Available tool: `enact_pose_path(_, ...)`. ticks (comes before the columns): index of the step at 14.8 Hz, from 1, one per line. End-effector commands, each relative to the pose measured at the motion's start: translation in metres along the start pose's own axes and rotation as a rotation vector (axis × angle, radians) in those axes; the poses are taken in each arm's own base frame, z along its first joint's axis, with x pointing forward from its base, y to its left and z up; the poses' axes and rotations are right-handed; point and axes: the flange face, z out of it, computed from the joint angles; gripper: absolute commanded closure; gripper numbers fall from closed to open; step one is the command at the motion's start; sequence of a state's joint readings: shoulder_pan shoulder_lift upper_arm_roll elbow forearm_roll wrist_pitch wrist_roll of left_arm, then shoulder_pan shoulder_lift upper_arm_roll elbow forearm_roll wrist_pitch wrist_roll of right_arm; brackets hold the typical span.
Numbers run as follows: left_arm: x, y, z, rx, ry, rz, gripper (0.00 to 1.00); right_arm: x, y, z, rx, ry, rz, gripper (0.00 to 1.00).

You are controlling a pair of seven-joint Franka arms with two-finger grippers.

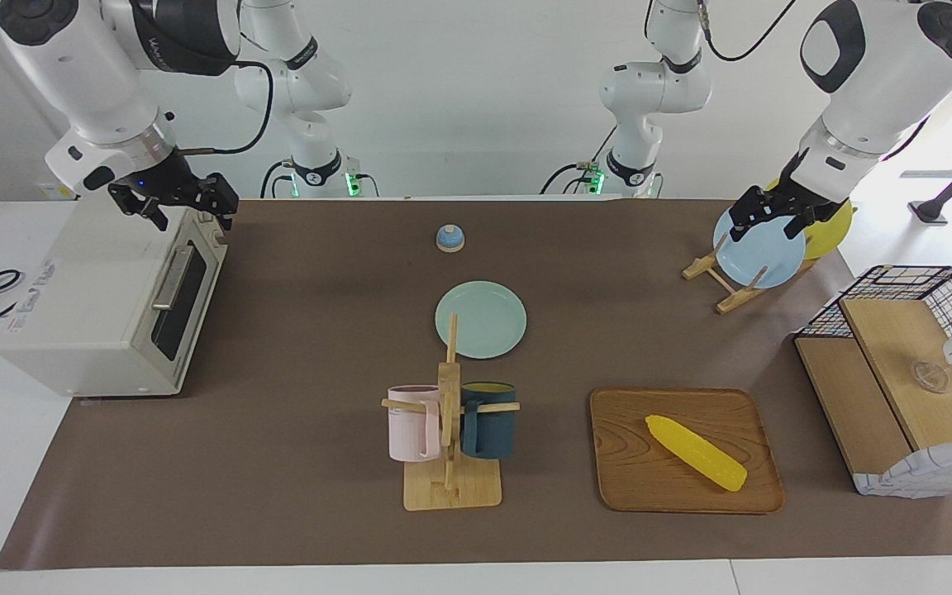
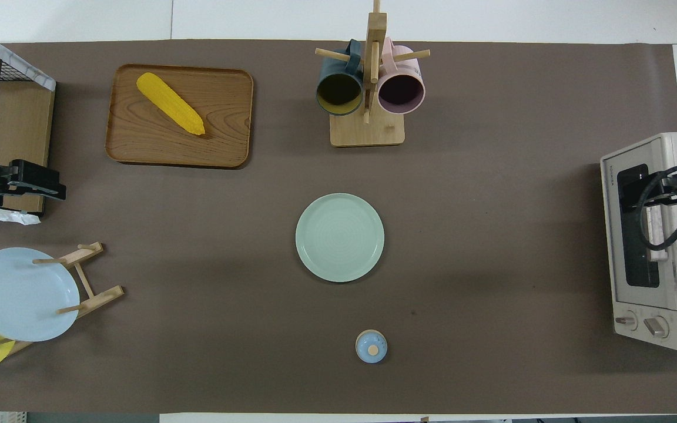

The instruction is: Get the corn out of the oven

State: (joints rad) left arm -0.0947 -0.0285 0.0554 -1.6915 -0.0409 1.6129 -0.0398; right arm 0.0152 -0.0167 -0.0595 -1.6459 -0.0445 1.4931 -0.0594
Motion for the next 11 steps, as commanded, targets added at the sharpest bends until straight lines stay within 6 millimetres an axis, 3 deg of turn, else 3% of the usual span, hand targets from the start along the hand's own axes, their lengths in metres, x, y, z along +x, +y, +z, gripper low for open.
enact_pose_path(1, 0.011, -0.001, -0.013, 0.037, 0.027, 0.016, 0.00, -0.005, 0.001, -0.003, 0.023, -0.007, 0.015, 0.00)
enact_pose_path(4, 0.005, 0.000, -0.026, 0.043, -0.036, 0.015, 0.00, -0.005, 0.001, -0.003, 0.023, -0.007, 0.015, 0.00)
enact_pose_path(11, 0.003, 0.004, -0.026, 0.040, -0.030, 0.023, 0.00, -0.005, 0.001, -0.004, 0.023, -0.006, 0.015, 0.00)
